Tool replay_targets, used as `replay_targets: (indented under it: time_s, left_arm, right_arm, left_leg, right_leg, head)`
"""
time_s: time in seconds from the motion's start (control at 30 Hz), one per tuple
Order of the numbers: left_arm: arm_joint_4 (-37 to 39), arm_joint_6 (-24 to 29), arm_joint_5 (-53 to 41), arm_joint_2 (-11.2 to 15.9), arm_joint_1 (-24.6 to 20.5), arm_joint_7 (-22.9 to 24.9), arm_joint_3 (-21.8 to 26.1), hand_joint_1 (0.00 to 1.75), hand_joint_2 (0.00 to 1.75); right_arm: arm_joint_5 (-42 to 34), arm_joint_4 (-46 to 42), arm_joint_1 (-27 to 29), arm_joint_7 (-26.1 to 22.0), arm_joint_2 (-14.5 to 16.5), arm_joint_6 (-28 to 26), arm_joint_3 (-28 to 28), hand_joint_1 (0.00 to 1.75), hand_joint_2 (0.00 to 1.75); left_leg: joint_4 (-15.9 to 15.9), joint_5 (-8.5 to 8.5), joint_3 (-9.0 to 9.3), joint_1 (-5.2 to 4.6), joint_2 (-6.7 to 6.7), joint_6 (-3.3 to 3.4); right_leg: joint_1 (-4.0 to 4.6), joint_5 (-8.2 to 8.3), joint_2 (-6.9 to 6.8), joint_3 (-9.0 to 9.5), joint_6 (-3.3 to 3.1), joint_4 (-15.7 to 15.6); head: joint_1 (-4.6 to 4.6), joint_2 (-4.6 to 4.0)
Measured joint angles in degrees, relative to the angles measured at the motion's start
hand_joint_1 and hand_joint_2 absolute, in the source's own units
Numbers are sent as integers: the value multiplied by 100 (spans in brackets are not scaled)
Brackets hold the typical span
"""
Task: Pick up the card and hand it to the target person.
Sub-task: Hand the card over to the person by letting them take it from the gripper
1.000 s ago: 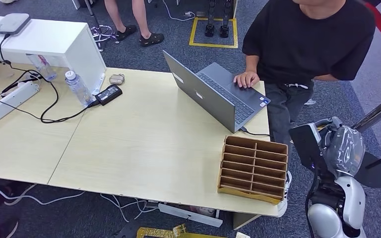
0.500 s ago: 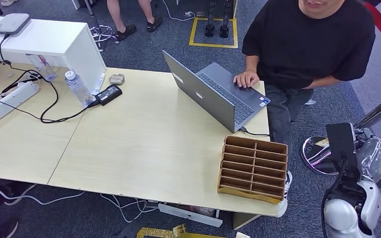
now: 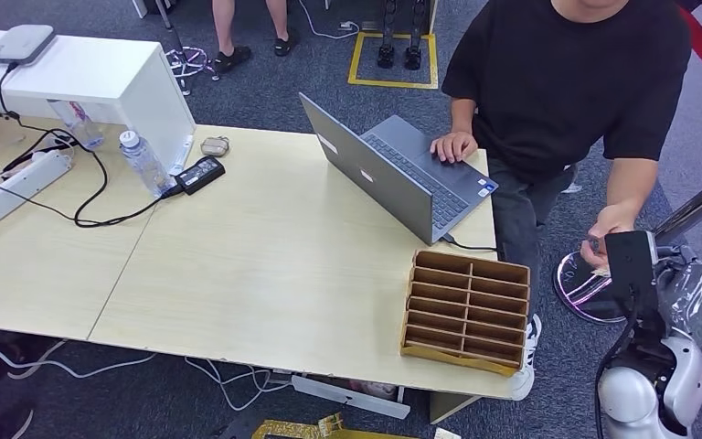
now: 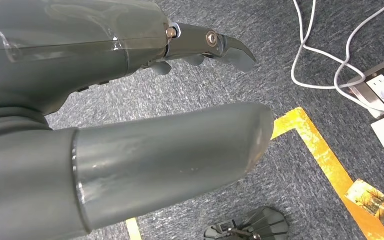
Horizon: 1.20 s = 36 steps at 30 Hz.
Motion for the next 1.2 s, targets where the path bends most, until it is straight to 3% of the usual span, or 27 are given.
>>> replay_targets:
  time_s: [0.23,0.4,0.43,0.57,0.6,1.2]
  left_arm:
    - [0,13,0,-44,0,8,-2,0,0]
    - [0,14,0,-52,-1,1,-5,0,0]
    - [0,14,0,-54,-1,1,-5,0,0]
    - [0,13,0,-64,0,2,-4,0,0]
    - [0,13,0,-65,0,3,-4,0,0]
    - [0,23,11,-85,0,8,-4,0,0]
  right_arm:
    - [227,82,-2,-54,56,9,-45,174,175]
    - [312,139,-5,-75,91,32,-57,162,175]
    - [334,154,-5,-76,97,42,-59,153,175]
    - [408,185,-5,-78,113,98,-60,10,175]
    - [426,189,-5,-78,116,115,-59,0,175]
    - [485,194,-5,-245,193,136,-51,0,175]
  left_leg:
    - [0,0,0,0,0,0]
    - [0,0,0,0,0,0]
    - [0,0,0,0,0,0]
    - [0,0,0,0,0,0]
    - [0,0,0,0,0,0]
    - [0,0,0,0,0,0]
  right_leg:
    - [0,0,0,0,0,0]
    - [0,0,0,0,0,0]
    - [0,0,0,0,0,0]
    - [0,0,0,0,0,0]
    - [0,0,0,0,0,0]
    - [0,0,0,0,0,0]
  head:
    - [-1,0]
    - [-1,0]
    - [0,0]
    - [0,0]
    - [0,0]
    - [-1,0]
